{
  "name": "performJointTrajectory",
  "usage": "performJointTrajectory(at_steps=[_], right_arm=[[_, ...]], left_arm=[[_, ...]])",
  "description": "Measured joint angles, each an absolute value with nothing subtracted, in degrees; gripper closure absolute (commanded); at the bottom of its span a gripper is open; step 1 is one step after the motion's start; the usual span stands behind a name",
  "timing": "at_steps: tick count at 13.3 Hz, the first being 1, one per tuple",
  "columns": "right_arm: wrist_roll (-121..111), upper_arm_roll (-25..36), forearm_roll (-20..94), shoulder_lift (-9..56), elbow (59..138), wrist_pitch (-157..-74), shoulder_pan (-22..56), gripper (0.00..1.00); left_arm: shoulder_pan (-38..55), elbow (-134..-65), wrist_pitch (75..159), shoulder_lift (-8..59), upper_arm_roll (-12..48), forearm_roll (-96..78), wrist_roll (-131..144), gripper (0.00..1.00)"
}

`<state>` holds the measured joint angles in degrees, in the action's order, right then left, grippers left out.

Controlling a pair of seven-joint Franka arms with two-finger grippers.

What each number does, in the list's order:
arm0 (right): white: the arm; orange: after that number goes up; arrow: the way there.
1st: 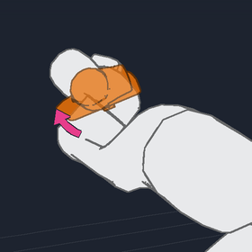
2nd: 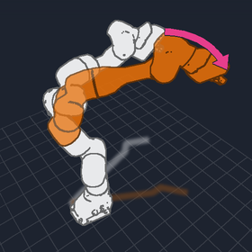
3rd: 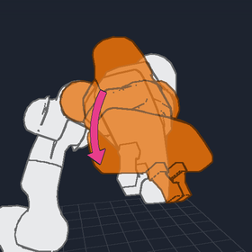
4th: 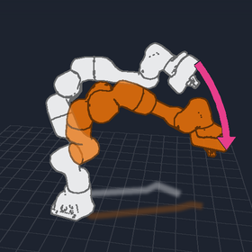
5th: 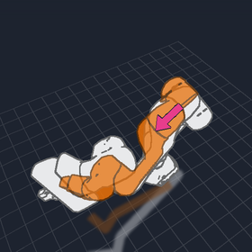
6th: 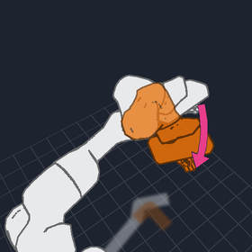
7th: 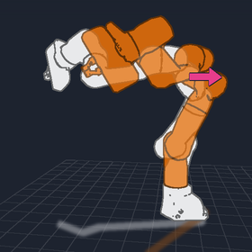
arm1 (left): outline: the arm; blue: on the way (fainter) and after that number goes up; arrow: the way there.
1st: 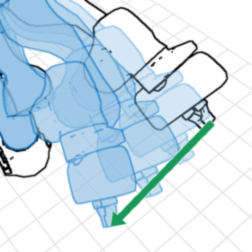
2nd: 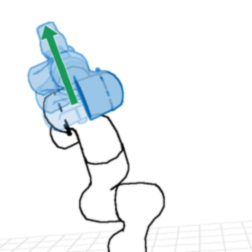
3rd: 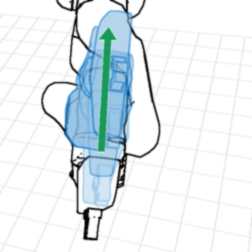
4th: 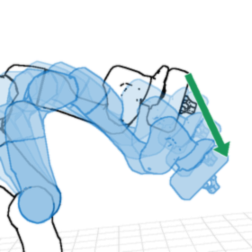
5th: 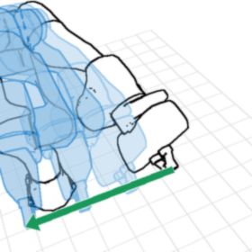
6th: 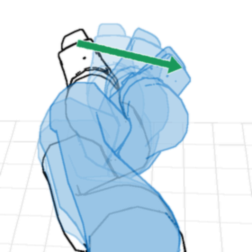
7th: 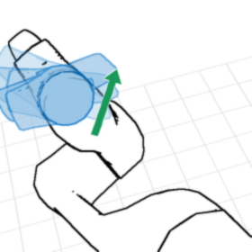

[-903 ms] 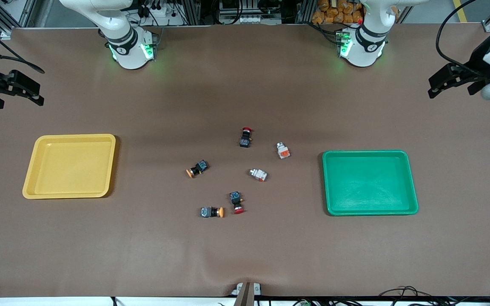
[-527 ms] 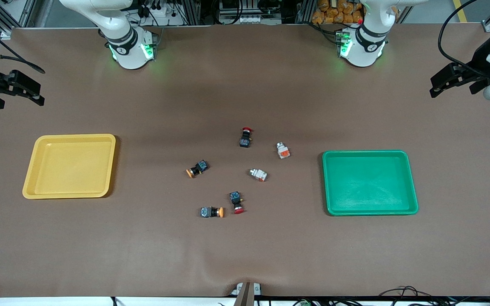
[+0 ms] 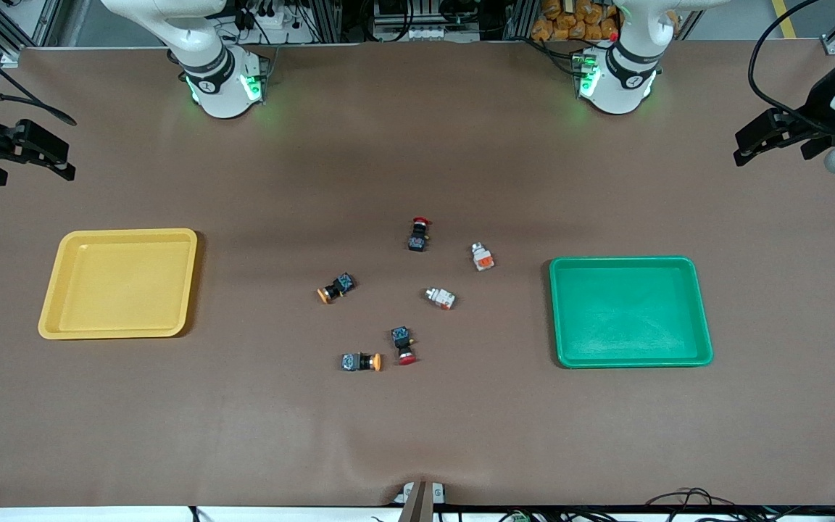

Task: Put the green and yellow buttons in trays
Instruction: 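Move the left gripper toward the white orange-labelled button, then lower the left gripper and grasp the white button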

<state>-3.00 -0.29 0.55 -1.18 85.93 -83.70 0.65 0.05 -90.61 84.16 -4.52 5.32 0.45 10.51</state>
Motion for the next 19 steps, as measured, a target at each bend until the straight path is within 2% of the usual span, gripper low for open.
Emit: performJointTrajectory(at_steps=[7, 11, 14, 19], right_arm=[[-3.0, -0.3, 0.6, -1.2, 85.9, -83.7, 0.6, 0.0], [-3.0, -0.2, 0.6, -1.2, 85.9, -83.7, 0.6, 0.0], [-3.0, -0.1, 0.6, -1.2, 85.9, -83.7, 0.6, 0.0], [-3.0, 0.0, 0.6, -1.2, 85.9, -83.7, 0.5, 0.0]], left_arm=[[0.3, -90.8, 84.0, -2.7, 5.8, 0.4, 10.7, 0.0], [0.6, -92.8, 84.3, 1.3, 10.2, 0.3, 16.8, 0.0], [0.9, -96.3, 90.8, 6.0, 17.2, 0.3, 27.0, 0.0], [1.5, -109.1, 108.5, 8.0, 25.1, 0.3, 34.3, 0.0]])
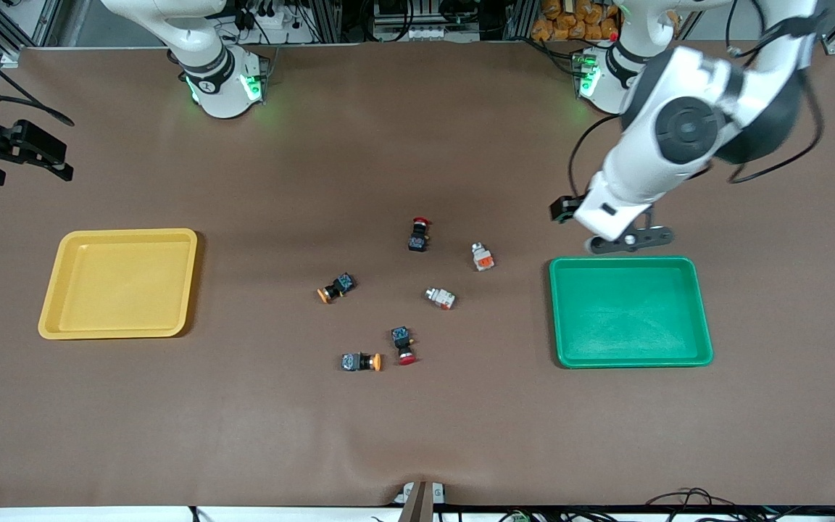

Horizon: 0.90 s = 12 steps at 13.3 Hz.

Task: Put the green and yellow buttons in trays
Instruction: 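Lower the left gripper and grasp the white button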

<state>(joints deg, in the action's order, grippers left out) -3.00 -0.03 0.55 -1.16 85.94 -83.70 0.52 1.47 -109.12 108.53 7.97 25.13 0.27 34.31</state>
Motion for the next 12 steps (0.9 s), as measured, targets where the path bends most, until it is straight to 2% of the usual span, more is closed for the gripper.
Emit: performJointTrajectory(at_steps=[3, 12], right_arm=[[-3.0, 0.0, 0.6, -1.2, 85.9, -83.7, 0.3, 0.0], [-3.0, 0.0, 0.6, -1.1, 86.0, -83.6, 0.2, 0.0]], left_arm=[[3.4, -115.6, 118.6, 11.0, 27.8, 0.3, 41.1, 0.0], [10.1, -116.2, 136.3, 25.0, 27.9, 5.7, 64.3, 0.1]])
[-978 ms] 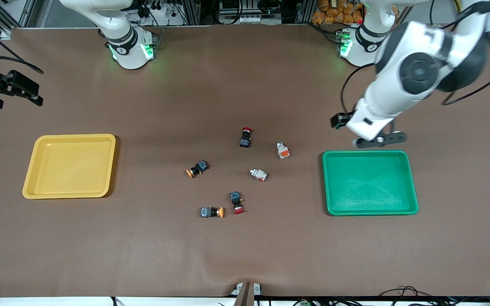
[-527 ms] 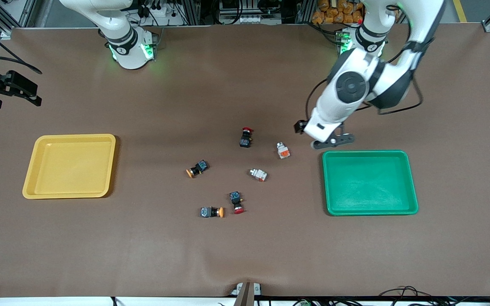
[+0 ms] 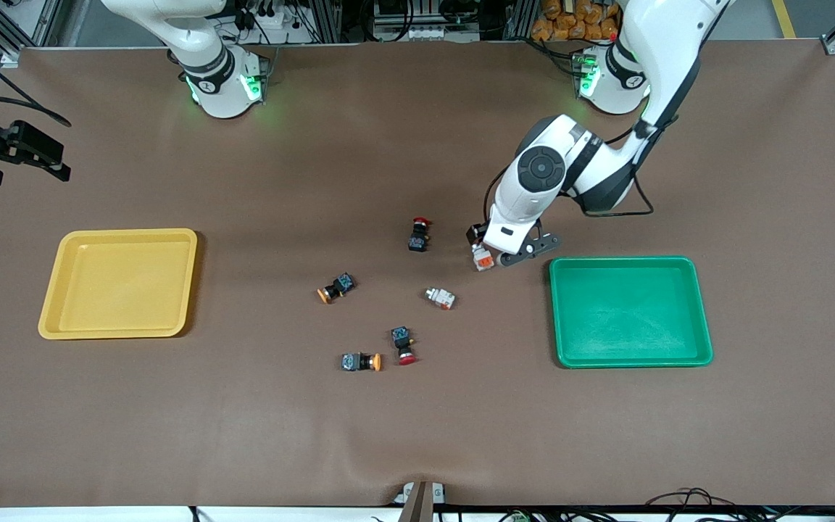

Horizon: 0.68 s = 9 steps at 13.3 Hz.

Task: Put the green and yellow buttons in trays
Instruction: 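Lower the left gripper and grasp the white button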

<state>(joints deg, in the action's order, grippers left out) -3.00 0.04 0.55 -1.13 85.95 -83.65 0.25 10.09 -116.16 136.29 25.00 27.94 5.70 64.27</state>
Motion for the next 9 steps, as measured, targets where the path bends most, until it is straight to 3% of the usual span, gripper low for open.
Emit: performJointTrajectory(at_steps=[6, 9], right_arm=[[-3.0, 0.0, 0.6, -1.1, 86.0, -83.6, 0.2, 0.0], [-3.0, 0.0, 0.6, -1.1, 86.0, -83.6, 0.2, 0.0]], left_arm=[[10.1, -115.8, 145.2, 31.4, 27.4, 5.7, 65.9, 0.16], [10.1, -115.7, 147.9, 33.6, 27.3, 5.7, 65.9, 0.44]])
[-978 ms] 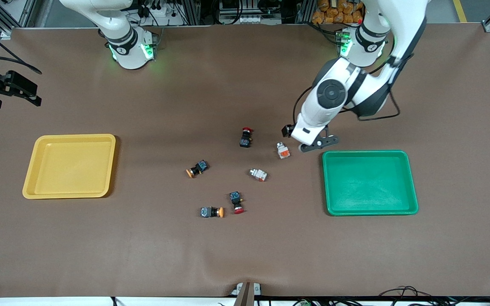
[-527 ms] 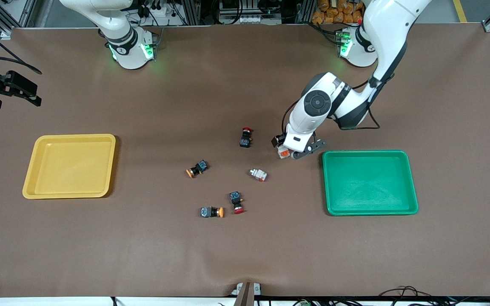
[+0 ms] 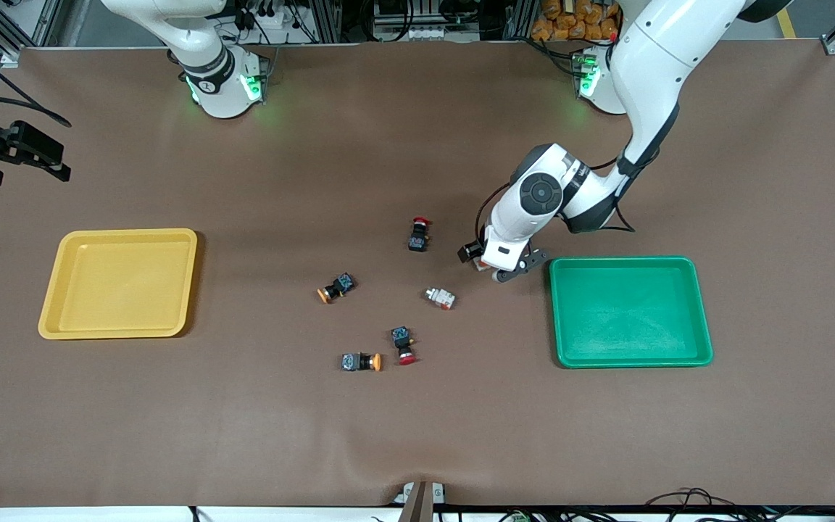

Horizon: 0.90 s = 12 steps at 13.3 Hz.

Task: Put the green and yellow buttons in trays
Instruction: 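Lower the left gripper and grasp the white button, then place the white button in the green tray while the right gripper reaches out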

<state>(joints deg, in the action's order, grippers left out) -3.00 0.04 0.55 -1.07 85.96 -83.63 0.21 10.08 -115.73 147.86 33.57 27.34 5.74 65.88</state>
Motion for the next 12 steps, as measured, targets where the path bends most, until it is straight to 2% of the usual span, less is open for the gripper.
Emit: performJointTrajectory(at_steps=[1, 2, 3, 8, 12], right_arm=[[-3.0, 0.0, 0.6, -1.0, 86.0, -83.6, 0.2, 0.0], [-3.0, 0.0, 0.6, -0.5, 86.0, -83.7, 0.2, 0.0], [-3.0, -0.2, 0.5, 0.5, 86.1, -83.9, 0.3, 0.0], [-3.1, -0.6, 0.4, 11.6, 86.1, -87.9, 0.4, 0.0], [-3.5, -0.4, 0.1, 14.0, 85.9, -90.2, 0.3, 0.0]], left_arm=[[10.1, -115.6, 148.5, 34.2, 27.3, 5.7, 65.9, 0.65], [10.1, -115.4, 148.7, 34.9, 27.1, 6.0, 65.9, 0.93], [10.1, -115.3, 148.8, 35.2, 27.0, 6.9, 65.9, 1.0], [8.6, -113.7, 147.4, 33.9, 26.4, 9.5, 66.1, 1.0], [2.2, -110.4, 134.0, 27.2, 26.4, 13.6, 59.6, 1.0]])
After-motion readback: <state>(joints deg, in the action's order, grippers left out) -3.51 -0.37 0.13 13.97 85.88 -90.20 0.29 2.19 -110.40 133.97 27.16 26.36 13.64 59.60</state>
